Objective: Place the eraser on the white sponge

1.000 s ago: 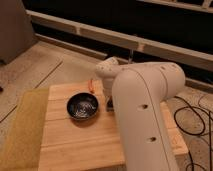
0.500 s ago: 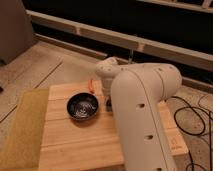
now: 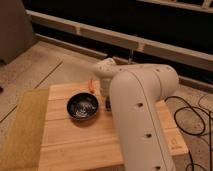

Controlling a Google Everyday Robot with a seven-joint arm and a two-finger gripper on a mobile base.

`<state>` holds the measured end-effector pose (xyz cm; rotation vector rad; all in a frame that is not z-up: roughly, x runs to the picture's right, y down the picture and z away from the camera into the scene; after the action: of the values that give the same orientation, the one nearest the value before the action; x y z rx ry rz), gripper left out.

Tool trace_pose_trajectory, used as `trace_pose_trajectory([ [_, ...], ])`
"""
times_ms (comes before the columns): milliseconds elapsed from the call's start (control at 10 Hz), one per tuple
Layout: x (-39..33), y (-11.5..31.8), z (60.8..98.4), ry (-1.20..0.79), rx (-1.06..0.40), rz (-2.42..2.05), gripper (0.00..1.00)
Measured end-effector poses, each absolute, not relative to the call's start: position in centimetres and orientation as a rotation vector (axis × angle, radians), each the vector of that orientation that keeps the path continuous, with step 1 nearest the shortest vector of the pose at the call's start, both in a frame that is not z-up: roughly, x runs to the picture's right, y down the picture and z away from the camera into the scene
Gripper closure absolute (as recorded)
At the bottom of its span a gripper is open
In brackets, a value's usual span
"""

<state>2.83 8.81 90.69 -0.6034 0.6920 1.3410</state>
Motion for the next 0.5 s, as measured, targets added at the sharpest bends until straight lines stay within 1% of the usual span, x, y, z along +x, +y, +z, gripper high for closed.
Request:
trace_pose_trajectory([
  [300,2.7,8.2,90.6,0.677,-0.595,1.341,0.20],
  [500,1.5,6.3,90.1,0.631,-0.563,1.317,0.20],
])
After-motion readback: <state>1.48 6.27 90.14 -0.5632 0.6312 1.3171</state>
